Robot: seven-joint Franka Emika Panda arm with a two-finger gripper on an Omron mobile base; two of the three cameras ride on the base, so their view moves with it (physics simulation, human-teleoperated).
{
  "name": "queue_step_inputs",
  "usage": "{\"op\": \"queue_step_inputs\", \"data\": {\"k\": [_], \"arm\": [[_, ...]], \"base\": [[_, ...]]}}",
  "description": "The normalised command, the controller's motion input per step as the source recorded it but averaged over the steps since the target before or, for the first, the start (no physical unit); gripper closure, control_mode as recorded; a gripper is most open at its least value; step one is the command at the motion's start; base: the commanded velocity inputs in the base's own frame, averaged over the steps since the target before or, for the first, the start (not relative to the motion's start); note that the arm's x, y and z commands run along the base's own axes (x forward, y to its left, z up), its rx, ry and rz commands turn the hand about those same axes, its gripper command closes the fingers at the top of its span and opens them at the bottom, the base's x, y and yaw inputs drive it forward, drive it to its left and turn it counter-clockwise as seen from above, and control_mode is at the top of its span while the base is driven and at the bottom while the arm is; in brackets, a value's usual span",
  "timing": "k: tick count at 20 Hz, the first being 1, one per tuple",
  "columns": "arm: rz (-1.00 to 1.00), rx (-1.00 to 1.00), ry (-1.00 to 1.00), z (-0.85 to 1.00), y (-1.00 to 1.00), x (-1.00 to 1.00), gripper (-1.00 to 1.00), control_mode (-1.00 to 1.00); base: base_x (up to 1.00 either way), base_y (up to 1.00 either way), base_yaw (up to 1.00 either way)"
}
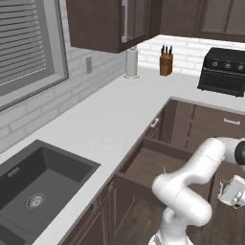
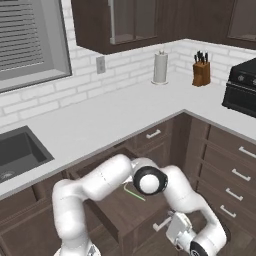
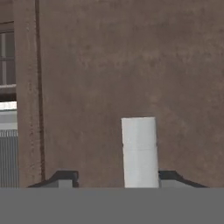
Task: Take a straw from the drawer in front and place it inside the glass cup on the dining counter.
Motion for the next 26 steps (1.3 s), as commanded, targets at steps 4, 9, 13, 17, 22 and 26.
{"op": "queue_step_inputs", "data": {"k": [4, 9, 13, 17, 22, 26], "arm": [[0.18, -0.8, -0.22, 0.41, -0.31, -0.32, -1.0, -1.0], [0.09, -0.95, -0.09, 0.04, -0.76, -0.97, -1.0, -1.0], [0.06, -0.96, -0.02, 0.11, -0.59, -0.85, -1.0, -1.0], [0.08, -0.6, -0.01, 0.96, -0.01, -0.28, -1.0, -1.0], [0.13, -0.25, 0.07, 1.0, 0.19, 0.06, -1.0, -1.0], [0.13, -0.21, 0.05, 1.0, 0.41, 0.38, -1.0, -1.0]], "base": [[0.0, 0.0, 0.0], [0.0, 0.0, 0.0], [0.0, 0.0, 0.0], [0.0, 0.0, 0.0], [0.0, 0.0, 0.0], [0.0, 0.0, 0.0]]}}
